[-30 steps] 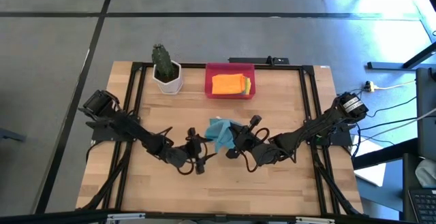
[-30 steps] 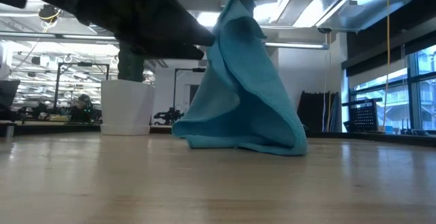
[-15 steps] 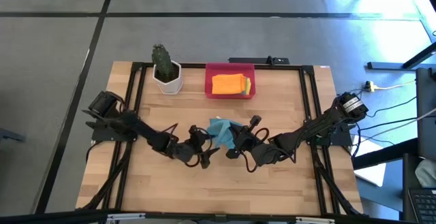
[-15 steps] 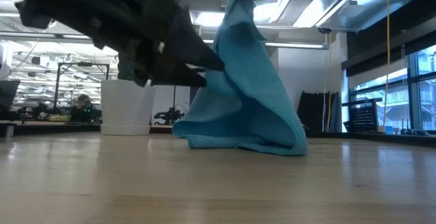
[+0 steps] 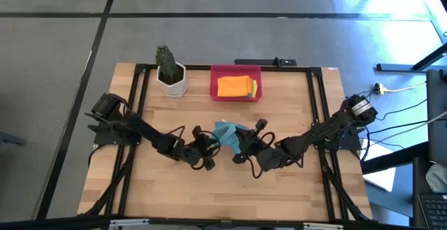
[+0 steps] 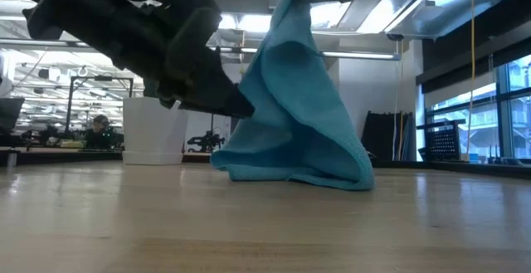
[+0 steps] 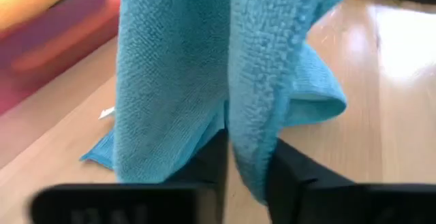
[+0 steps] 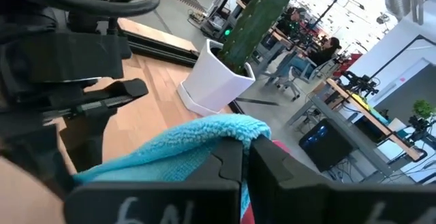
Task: Fold microfiber towels
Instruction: Fold the blue microfiber cloth
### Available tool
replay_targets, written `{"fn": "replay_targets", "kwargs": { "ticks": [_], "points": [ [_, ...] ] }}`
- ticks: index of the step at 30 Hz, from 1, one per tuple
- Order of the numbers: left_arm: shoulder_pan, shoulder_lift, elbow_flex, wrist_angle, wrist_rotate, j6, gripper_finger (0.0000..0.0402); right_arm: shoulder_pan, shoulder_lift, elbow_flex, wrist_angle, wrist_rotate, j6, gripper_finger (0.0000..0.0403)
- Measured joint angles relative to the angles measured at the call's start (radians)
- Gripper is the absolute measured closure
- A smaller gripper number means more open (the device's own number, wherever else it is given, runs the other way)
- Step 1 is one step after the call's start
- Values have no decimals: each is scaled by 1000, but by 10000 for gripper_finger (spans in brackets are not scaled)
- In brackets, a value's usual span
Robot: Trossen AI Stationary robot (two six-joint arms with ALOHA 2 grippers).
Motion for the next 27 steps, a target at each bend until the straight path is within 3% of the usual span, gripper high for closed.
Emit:
{"fn": "replay_targets", "kwargs": {
  "ticks": [4, 18, 22, 27],
  "points": [
    [-8, -1, 0, -39, 0, 2, 393, 8, 0, 0, -47, -3, 44, 393],
    [-11, -2, 0, -41, 4, 55, 401, 10, 0, 0, -390, -277, 433, 389],
    [-20, -2, 0, -48, 7, 58, 401, 10, 0, -6, -483, -399, 626, 368],
    [-20, -2, 0, -56, 8, 57, 401, 10, 0, -47, -483, -496, 744, 323]
  ]
}}
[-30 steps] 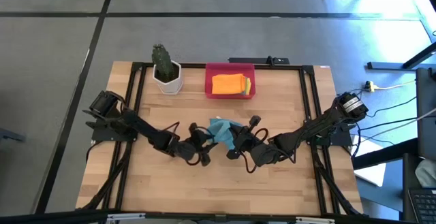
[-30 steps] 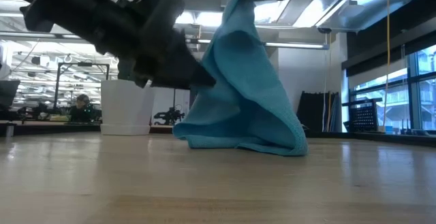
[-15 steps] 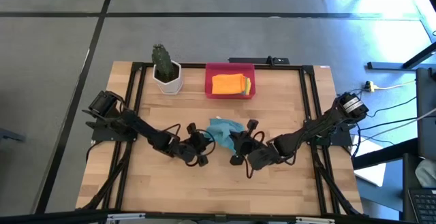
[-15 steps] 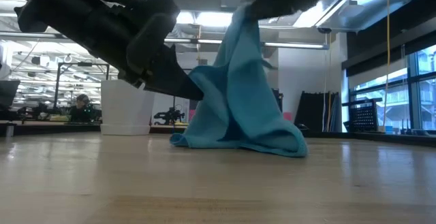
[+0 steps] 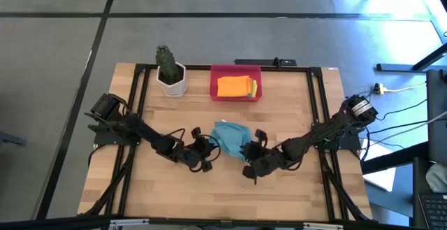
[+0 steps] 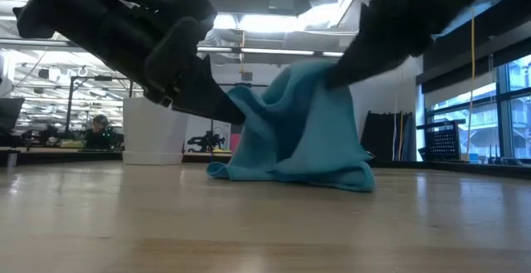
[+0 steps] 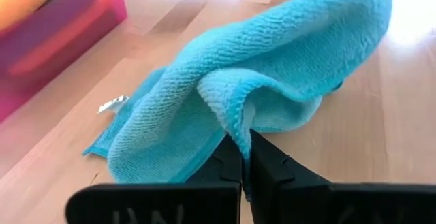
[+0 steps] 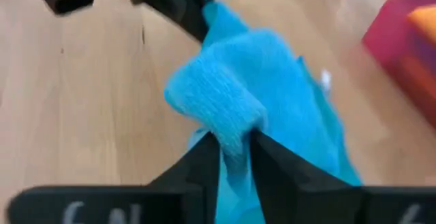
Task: Fold microfiber towels
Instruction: Fold the blue microfiber cloth
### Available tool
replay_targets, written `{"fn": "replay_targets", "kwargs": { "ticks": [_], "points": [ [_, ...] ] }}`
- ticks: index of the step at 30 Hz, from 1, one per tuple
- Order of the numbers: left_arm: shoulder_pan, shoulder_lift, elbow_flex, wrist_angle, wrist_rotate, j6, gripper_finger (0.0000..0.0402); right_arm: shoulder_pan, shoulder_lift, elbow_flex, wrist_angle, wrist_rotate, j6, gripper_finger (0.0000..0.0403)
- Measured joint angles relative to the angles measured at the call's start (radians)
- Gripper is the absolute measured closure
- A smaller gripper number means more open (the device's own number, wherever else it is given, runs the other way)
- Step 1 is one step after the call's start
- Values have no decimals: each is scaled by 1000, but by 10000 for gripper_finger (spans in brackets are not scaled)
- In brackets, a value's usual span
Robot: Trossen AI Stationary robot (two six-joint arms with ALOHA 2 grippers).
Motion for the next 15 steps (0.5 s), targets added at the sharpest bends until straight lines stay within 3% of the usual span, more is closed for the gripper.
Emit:
{"fn": "replay_targets", "kwargs": {
  "ticks": [9, 15],
  "points": [
    [1, 0, 0, 0, 0, 0, 401, -1, 62, -114, 166, -61, 73, 237],
    [1, 0, 0, 0, 0, 0, 401, -12, 101, -134, 210, -64, 58, 219]
  ]
}}
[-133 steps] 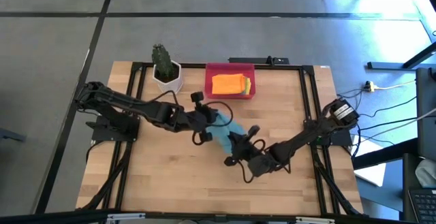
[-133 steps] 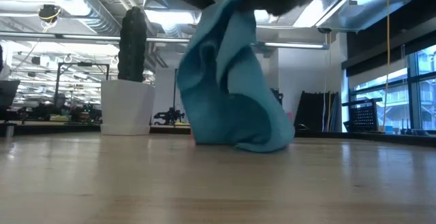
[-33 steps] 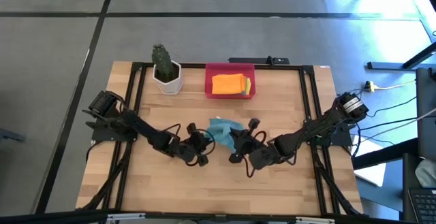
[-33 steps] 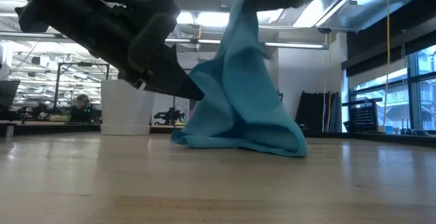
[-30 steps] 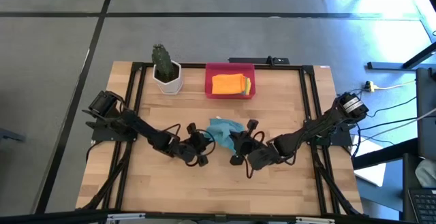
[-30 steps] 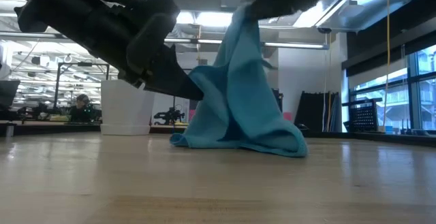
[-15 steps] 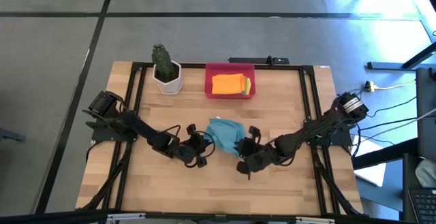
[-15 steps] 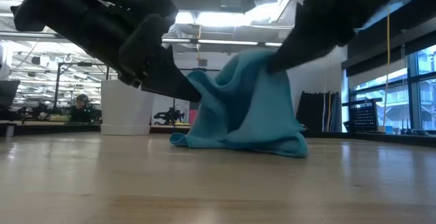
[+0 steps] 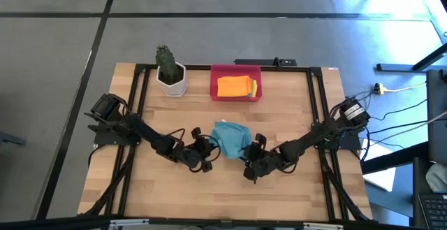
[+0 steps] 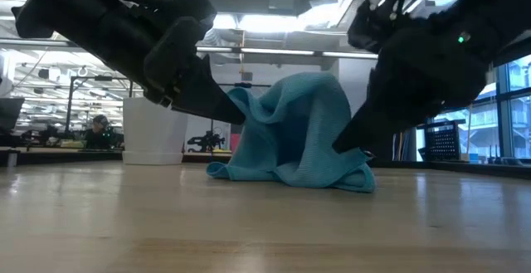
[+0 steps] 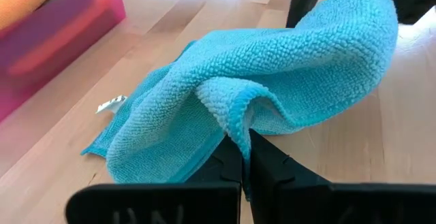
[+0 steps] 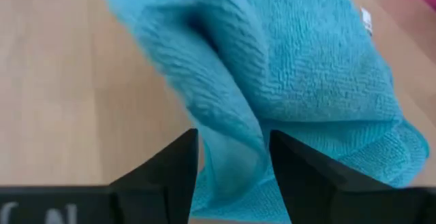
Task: Fold microfiber towels
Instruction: Fold the blue microfiber cloth
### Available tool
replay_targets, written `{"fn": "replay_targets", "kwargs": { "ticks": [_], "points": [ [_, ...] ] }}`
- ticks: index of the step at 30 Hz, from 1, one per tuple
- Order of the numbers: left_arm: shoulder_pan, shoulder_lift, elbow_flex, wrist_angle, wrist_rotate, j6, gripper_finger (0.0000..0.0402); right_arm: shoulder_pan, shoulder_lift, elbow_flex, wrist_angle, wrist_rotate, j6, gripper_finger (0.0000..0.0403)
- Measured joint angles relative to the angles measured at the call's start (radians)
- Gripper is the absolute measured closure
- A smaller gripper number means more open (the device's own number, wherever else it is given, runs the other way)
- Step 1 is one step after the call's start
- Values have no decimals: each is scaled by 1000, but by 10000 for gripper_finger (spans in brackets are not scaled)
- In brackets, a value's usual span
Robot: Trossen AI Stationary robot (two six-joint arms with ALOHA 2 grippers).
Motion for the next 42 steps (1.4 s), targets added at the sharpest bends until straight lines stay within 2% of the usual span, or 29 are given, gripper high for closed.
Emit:
{"fn": "replay_targets", "kwargs": {
  "ticks": [3, 6, 13, 21, 26, 34, 42],
  "points": [
    [0, 0, 0, 0, 0, 0, 401, -8, 12, 0, 0, -3, -2, 231],
    [0, 0, 0, 0, 0, 3, 401, -8, 14, 0, -6, -3, -21, 261],
    [-8, -29, -1, -14, 5, 54, 402, -7, 10, 16, -62, -32, -72, 389],
    [-42, -187, 0, -165, 15, 73, 401, 20, -83, 98, -274, -14, -53, 397],
    [-58, -280, 20, -350, 44, 85, 401, 37, -145, 172, -445, 9, -51, 393],
    [-72, -328, 191, -791, 128, 71, 401, 38, -192, 334, -761, -30, -24, 392],
    [-62, -328, 403, -1187, 135, 68, 401, 38, -192, 549, -1100, -5, -9, 391]
  ]
}}
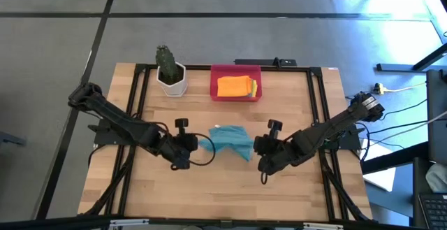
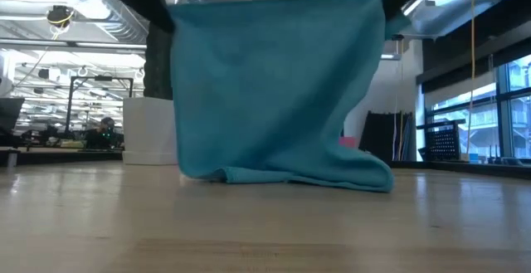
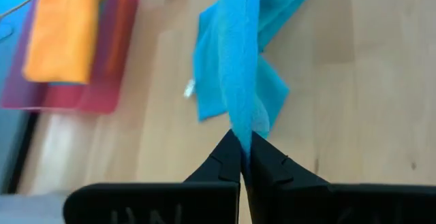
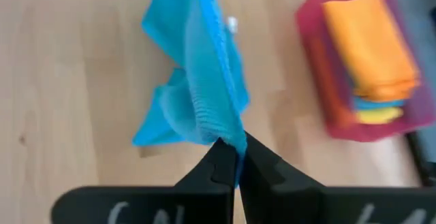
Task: Fold microfiber towels
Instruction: Fold the blue microfiber cloth
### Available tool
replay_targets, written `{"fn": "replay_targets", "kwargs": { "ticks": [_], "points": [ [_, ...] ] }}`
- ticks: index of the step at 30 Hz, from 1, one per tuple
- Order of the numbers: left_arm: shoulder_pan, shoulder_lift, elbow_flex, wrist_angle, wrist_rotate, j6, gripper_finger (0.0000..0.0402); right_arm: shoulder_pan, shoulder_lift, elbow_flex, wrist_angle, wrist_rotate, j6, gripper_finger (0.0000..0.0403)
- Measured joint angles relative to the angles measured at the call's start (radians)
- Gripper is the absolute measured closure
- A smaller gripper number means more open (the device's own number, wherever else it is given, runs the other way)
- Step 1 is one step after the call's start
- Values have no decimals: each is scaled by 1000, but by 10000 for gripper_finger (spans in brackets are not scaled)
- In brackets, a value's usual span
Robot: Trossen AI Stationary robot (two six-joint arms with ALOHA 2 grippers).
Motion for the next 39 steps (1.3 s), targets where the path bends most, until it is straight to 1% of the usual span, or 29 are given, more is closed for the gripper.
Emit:
{"fn": "replay_targets", "kwargs": {
  "ticks": [3, 7, 12, 15, 20, 24, 31, 35, 39],
  "points": [
    [19, 0, 77, -123, -2, 6, 401, -1, 0, 76, -122, 38, 11, 391],
    [55, 0, 183, -259, -43, 17, 401, -16, 0, 171, -241, 83, 12, 391],
    [90, 0, 305, -338, -115, 84, 401, -38, 0, 284, -332, 129, 5, 391],
    [90, 0, 384, -376, -125, 87, 401, -42, 0, 346, -376, 131, 6, 391],
    [42, 1, 488, -414, -123, 93, 401, -10, 0, 423, -389, 84, 4, 396],
    [-25, 1, 558, -431, -82, 87, 401, 35, 0, 473, -388, 38, 1, 396],
    [-154, 3, 679, -426, -64, 60, 401, 127, 1, 587, -372, 19, 3, 398],
    [-180, 3, 750, -426, -80, 58, 401, 145, 1, 674, -370, 20, 5, 398],
    [-163, 3, 797, -442, -93, 58, 401, 139, 1, 733, -381, 19, 5, 398]
  ]
}}
